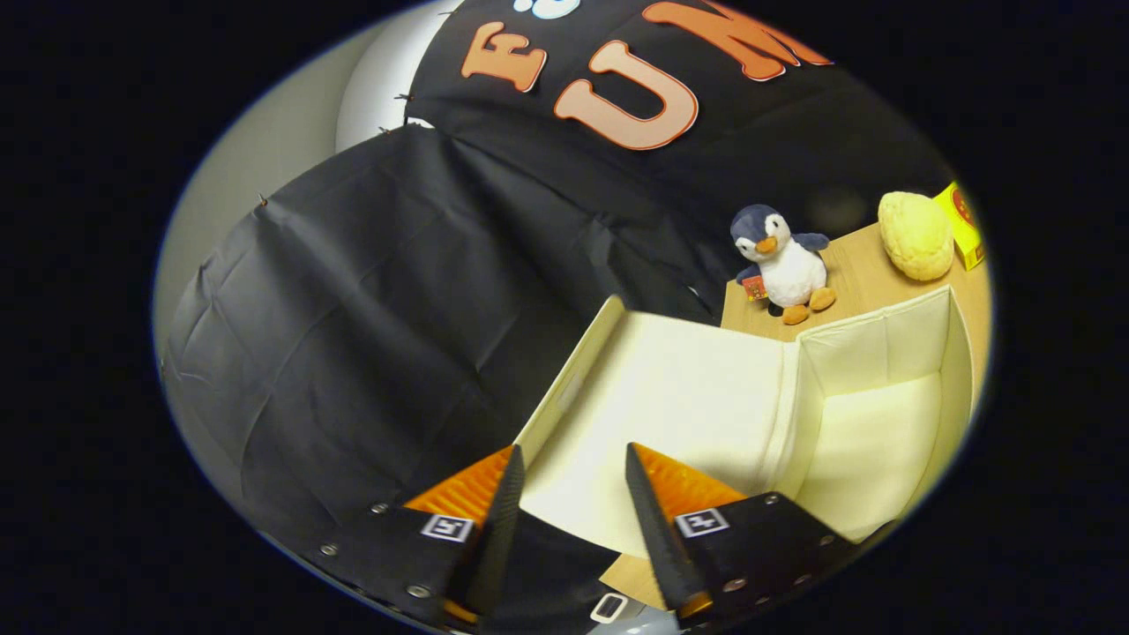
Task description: Open the storage box then place both shoes into the box .Put the left shoe in first, then the right shoe, with the right side of both shoes facing outward in a uniform manner.
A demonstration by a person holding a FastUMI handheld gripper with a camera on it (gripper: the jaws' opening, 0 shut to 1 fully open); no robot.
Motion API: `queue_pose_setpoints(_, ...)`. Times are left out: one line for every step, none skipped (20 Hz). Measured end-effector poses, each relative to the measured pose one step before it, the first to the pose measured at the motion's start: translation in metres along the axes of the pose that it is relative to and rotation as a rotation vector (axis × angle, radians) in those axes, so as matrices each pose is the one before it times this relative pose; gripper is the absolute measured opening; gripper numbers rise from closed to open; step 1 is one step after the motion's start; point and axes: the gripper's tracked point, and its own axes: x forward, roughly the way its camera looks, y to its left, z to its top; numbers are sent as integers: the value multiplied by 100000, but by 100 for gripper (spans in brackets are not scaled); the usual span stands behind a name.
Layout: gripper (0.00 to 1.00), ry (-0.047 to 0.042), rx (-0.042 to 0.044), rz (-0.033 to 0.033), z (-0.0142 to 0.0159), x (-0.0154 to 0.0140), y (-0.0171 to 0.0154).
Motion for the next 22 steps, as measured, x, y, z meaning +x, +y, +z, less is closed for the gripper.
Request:
queue_pose_setpoints(90, -402, -885, -2235, 36, -274, -656)
queue_pose_setpoints(96, -554, -402, -1484, 305, -441, -644)
queue_pose_setpoints(98, -850, 115, -1168, 283, -548, -621)
queue_pose_setpoints(98, -1019, 387, -1179, 468, -478, -767)
queue_pose_setpoints(98, -1113, 314, -1462, 500, -533, -903)
queue_pose_setpoints(98, -1452, 133, -2014, 507, -650, -1021)
queue_pose_setpoints(98, -1522, 44, -2298, 596, -768, -1095)
queue_pose_setpoints(98, -1488, 165, -2184, 440, -739, -1205)
queue_pose_setpoints(98, -1256, 308, -2329, 566, -806, -1417)
queue_pose_setpoints(98, -1426, 125, -2532, 515, -707, -1410)
queue_pose_setpoints(98, -1613, -78, -3027, 534, -898, -1697)
queue_pose_setpoints(98, -1530, -142, -3393, 600, -862, -1792)
queue_pose_setpoints(98, -1148, -79, -3473, 470, -898, -1862)
queue_pose_setpoints(98, -1171, -751, -3862, 323, -683, -1939)
queue_pose_setpoints(98, -1300, -1216, -4156, 412, -803, -2064)
queue_pose_setpoints(98, -1364, -1498, -3820, 465, -650, -1857)
queue_pose_setpoints(98, -1083, -1446, -4309, 278, -854, -2276)
queue_pose_setpoints(98, -576, -928, -3988, 153, -630, -1974)
queue_pose_setpoints(98, -864, -1146, -5328, 172, -705, -2628)
queue_pose_setpoints(98, -974, -1227, -4550, 242, -552, -2308)
queue_pose_setpoints(98, -1122, -1587, -5102, 156, -703, -2429)
queue_pose_setpoints(98, -1367, -1696, -5360, 219, -458, -2571)
